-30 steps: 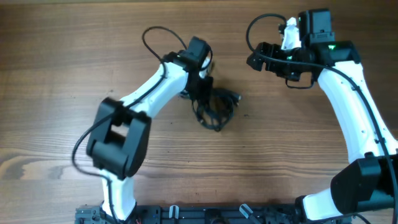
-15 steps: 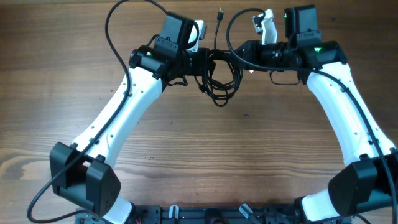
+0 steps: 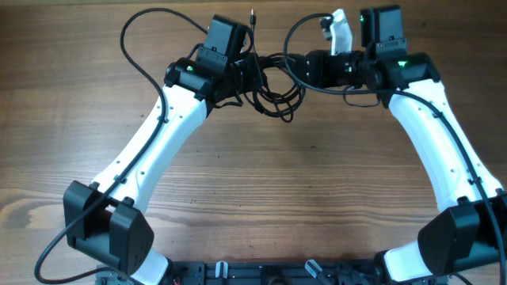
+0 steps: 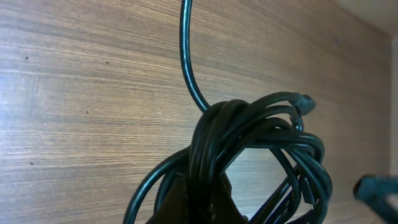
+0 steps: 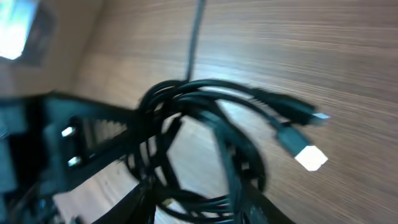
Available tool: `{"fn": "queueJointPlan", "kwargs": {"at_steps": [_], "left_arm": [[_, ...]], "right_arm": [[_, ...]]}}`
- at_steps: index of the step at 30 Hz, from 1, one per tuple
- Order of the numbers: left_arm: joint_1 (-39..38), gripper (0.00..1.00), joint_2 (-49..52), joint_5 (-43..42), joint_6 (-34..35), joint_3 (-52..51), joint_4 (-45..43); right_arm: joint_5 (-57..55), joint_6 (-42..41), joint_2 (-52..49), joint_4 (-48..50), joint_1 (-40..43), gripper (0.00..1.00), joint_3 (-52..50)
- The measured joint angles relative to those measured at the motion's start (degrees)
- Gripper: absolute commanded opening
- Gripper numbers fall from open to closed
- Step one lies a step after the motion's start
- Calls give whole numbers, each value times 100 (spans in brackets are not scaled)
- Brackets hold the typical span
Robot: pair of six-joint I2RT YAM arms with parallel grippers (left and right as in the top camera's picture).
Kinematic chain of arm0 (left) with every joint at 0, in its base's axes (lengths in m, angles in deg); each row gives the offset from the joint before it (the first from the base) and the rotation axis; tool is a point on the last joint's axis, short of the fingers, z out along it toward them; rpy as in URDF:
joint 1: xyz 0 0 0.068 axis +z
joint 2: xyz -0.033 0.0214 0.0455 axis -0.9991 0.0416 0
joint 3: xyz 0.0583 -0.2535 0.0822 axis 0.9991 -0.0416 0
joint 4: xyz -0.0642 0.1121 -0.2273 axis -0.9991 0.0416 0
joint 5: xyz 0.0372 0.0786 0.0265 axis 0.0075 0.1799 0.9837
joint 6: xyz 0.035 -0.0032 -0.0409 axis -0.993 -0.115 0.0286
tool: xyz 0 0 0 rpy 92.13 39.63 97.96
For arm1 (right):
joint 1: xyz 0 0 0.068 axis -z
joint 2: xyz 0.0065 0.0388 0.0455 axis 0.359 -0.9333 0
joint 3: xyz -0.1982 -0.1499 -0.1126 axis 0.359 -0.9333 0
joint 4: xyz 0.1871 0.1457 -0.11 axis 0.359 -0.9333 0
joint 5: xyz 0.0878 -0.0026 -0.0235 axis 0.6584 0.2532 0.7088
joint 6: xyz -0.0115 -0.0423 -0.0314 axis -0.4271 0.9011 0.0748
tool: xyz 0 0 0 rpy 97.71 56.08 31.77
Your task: Untangle cables
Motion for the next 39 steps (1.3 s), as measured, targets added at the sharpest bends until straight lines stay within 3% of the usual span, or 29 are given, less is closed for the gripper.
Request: {"fn": "queueJointPlan", "kwargs": {"at_steps": [11, 18, 20, 23, 30, 39], "left_arm": [[0, 4, 0, 2, 494, -2, -39], [0, 4, 0, 31, 509, 0, -37], [0, 4, 0, 42, 511, 0, -35], [0, 4, 0, 42, 511, 0, -33], [0, 4, 0, 42, 511, 0, -33], [0, 4, 0, 35, 533, 0, -129]], "right_arm": [[352, 748, -52, -323, -671, 42, -31], [-120, 935, -275, -431, -841, 39, -33], [-306, 944, -275, -431, -841, 21, -35], [-378, 977, -275, -431, -841, 4, -33], [223, 1062, -273, -636, -660, 4, -35], [1609, 1707, 284, -1526, 597, 4, -35]]}}
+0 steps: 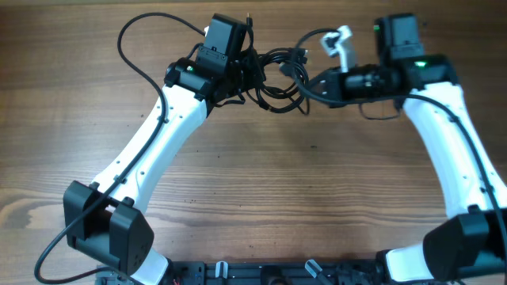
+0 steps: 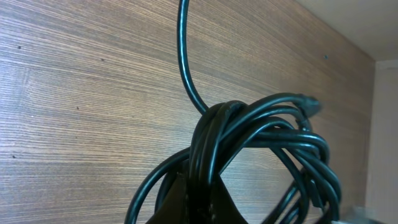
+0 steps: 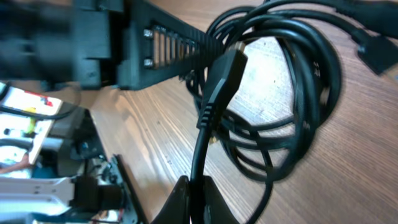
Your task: Untangle cables
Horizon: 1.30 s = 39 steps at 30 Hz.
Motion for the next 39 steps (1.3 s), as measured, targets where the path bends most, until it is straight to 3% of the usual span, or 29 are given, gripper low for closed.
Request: {"fn": "queueJointPlan", "kwargs": {"at_steps": [6, 13, 17, 21, 27, 34, 39], "left_arm": [[221, 4, 0, -251, -9, 0, -133], [595, 4, 0, -2559, -695, -2, -1491], [595, 4, 0, -3228, -809, -2, -1534], [601, 4, 0, -3381, -852, -2, -1316], [557, 4, 0, -2557, -870, -2, -457], [459, 4, 2, -2293, -634, -2, 175], [463, 4, 2, -3023, -332, -2, 313]], "right_arm": [[181, -4, 72, -584, 1110, 4, 0], [-1429, -1574, 68, -114, 1576, 4, -20], [-1353, -2028, -149, 702, 1456, 5, -229], [-1027, -2164, -553, 1027, 1123, 36, -417], [-726, -1635, -369, 839, 973, 69, -415], [-697, -260, 699, 901, 369, 64, -227], [-697, 807, 688, 787, -407, 52, -227]]}}
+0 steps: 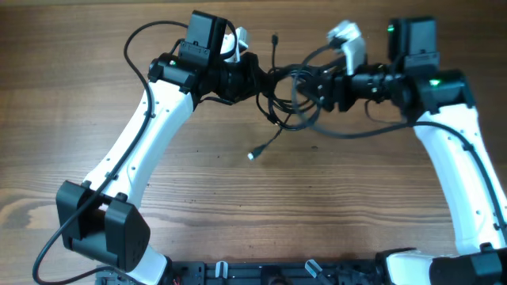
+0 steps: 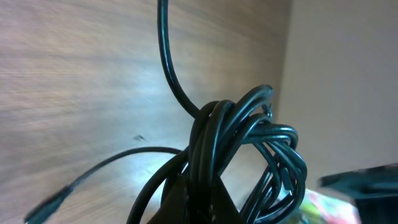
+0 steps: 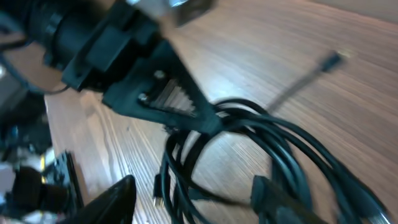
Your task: Untangle cables
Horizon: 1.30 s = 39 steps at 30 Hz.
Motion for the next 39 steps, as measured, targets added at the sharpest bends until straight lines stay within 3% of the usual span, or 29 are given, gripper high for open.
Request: {"fn": "queueJointPlan", "kwargs": {"at_steps": [6, 19, 23, 25, 26, 32, 39], "left_arm": [[164, 4, 0, -933, 291, 0, 291], [326, 4, 2, -1298, 332, 0, 555], [442, 4, 2, -1526, 330, 0, 553], [507, 4, 7, -1589, 330, 0, 553], [555, 4, 9, -1596, 330, 0, 538], [649, 4, 13, -1314, 330, 0, 505], [404, 4, 7, -221, 402, 81, 879]], "right_arm": [[-22, 905, -98, -428, -356, 44, 4], [542, 1912, -824, -997, -413, 38, 7], [837, 2124, -1049, -988, -487, 21, 7], [929, 2175, -1108, -935, -535, 4, 7], [988, 2218, -1119, -868, -546, 4, 7], [1281, 1790, -1123, -361, -251, 4, 4], [1989, 1156, -1152, -90, 59, 4, 15]]}}
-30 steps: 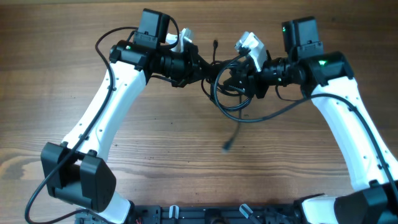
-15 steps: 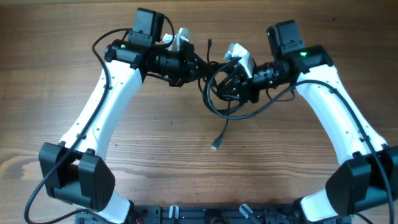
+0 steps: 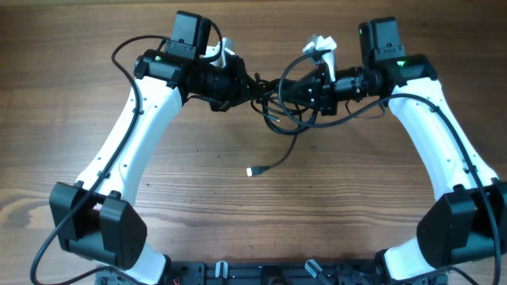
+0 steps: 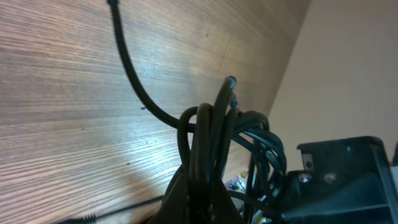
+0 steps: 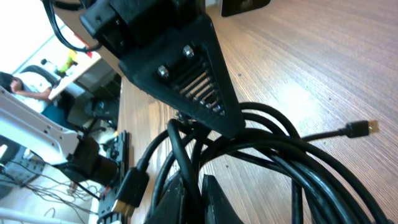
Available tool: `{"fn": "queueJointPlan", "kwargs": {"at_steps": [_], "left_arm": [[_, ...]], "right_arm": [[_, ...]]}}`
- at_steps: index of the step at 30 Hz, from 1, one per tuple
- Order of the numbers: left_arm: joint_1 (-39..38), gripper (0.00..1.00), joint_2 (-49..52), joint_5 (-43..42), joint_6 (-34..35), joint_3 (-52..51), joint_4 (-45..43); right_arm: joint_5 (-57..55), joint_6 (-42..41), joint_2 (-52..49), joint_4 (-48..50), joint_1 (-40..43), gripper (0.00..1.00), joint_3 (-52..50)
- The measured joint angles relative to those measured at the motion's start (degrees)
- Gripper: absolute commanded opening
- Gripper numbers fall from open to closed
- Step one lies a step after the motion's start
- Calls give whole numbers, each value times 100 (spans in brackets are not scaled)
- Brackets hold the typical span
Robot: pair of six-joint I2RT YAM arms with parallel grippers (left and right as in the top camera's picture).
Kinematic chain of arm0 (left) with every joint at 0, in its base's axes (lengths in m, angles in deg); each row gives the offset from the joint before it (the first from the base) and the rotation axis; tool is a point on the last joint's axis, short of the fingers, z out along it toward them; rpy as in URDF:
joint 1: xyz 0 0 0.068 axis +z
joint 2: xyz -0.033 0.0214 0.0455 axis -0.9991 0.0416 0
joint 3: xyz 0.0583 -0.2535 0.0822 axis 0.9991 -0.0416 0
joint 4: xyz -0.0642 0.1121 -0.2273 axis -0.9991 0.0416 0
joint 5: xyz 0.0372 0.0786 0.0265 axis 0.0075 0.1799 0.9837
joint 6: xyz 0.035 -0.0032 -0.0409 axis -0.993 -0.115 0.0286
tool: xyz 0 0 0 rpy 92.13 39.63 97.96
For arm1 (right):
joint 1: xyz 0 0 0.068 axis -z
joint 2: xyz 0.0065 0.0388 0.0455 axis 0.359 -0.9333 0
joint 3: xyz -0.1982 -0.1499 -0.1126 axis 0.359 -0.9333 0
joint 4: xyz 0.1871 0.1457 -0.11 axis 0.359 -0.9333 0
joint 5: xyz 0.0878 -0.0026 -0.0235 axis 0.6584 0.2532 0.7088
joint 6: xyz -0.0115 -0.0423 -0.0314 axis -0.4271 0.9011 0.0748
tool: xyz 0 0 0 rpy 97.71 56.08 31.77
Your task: Untangle cables
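Observation:
A tangle of black cables (image 3: 275, 101) hangs between my two grippers above the wooden table. My left gripper (image 3: 240, 83) is shut on a thick bunch of strands (image 4: 208, 134); its fingers (image 4: 180, 202) press against the bunch. Facing it from the right, my right gripper (image 3: 291, 89) is shut on one black strand (image 5: 186, 158) of the same bundle. A gold-tipped plug (image 5: 126, 199) dangles beside the right fingers. One loose end trails down to a plug (image 3: 252, 171) lying on the table, also seen as the plug (image 5: 359, 129) in the right wrist view.
The wooden table (image 3: 356, 198) spreads under both arms. The left arm's own cable (image 3: 127, 51) loops at the back left. The two gripper heads stand very close, with the left gripper (image 5: 180, 68) filling the top of the right wrist view.
My right gripper was open beside the bundle and is now shut on one strand, further left. The loose plug end lies lower on the table. The left gripper still holds its bunch.
The left gripper held the bunch at every moment. The right gripper was at the bundle, then shut on a strand and further right, then open again with a loose end hanging out. Now it grips a strand close to the left gripper.

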Motion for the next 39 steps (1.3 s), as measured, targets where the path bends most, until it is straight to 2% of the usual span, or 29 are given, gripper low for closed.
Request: {"fn": "queueJointPlan", "kwargs": {"at_steps": [6, 9, 11, 14, 17, 19, 23, 28, 36, 39], "left_arm": [[203, 4, -4, 1204, 13, -9, 79], [214, 4, -4, 1370, 11, -9, 87], [210, 4, -4, 1373, 13, -9, 79], [210, 4, -4, 981, -103, -17, -175], [210, 4, -4, 210, -297, -20, -459], [208, 4, -4, -413, -522, -20, -470], [210, 4, -4, -855, -748, -20, -452], [210, 4, -4, -896, -789, -20, -457], [208, 4, -4, -896, -789, -20, -452], [216, 4, -4, -855, -789, -20, -466]], "right_arm": [[1060, -949, 651, 793, 326, 4, 125], [1215, -1213, 1012, 831, 308, 5, 190], [975, -1294, 1060, 686, 271, 21, 208], [-127, -1368, 1010, 481, -37, 37, 208], [-1394, -1115, 892, 216, -616, 40, 210], [-1884, -715, 780, 22, -894, 39, 210], [-2481, -238, 691, -105, -977, 37, 210], [-2638, 225, 597, -417, -977, 31, 210], [-2636, 588, 579, -407, -977, 4, 210], [-2594, 446, 579, -238, -990, 4, 210]]}}
